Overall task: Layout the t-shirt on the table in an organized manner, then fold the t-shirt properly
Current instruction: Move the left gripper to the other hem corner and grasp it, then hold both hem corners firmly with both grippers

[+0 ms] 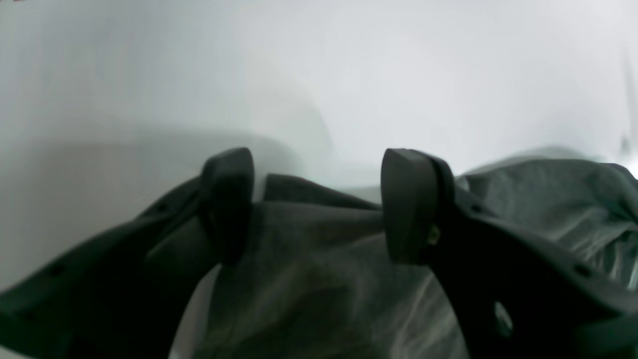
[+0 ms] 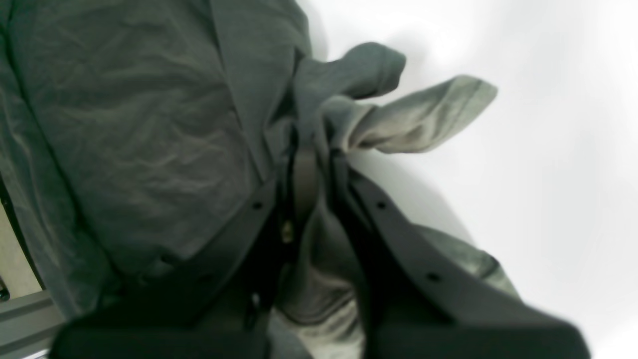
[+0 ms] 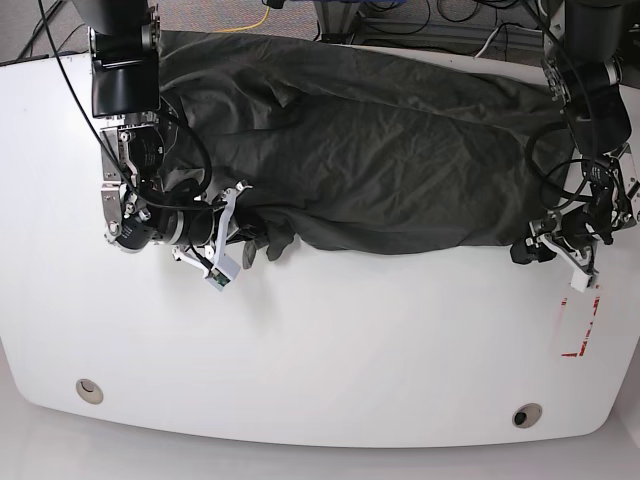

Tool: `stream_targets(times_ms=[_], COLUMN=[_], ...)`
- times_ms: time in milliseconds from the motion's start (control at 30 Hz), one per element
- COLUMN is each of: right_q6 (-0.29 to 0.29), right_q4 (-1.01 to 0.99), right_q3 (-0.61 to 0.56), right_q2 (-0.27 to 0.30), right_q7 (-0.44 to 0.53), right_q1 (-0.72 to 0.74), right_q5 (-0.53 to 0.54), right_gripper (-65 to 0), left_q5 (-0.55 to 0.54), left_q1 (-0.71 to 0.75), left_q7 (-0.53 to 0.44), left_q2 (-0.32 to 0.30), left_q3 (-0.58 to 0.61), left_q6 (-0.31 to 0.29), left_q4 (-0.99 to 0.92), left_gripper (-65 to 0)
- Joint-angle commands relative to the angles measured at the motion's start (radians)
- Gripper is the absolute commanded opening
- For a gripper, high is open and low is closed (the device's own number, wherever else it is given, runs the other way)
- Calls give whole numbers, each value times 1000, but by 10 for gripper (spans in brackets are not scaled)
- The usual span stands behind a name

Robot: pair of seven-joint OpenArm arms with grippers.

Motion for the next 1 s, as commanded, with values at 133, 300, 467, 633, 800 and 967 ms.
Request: stream_targets(times_ms=[133,300,467,633,800,967], right_q6=[6,6,6,6,6,6], right_q4=[22,22,22,22,22,22], right_q3=[7,7,9,9,9,9], right_q2=[10,10,10,10,10,10], right_q7=[18,18,18,18,18,18], right_q1=[23,23,23,23,23,23], right_q5=[20,20,20,20,20,20], right_gripper=[-642,-642,-642,-642,-642,-642], left_q5=[44,44,44,45,48,48], left_q1=[4,24,38,38,38,36], left_q7=[101,152,181,183,178,175], left_q2=[-11,-11,-10,7,16,39], left_q3=[1,2,2,4,6,45], left_q6=[-8,-53,-59,-60,-60,-60], left_q4=[13,64,133,142,142,140], left_gripper=[-271,-271,-271,-271,-272,-285])
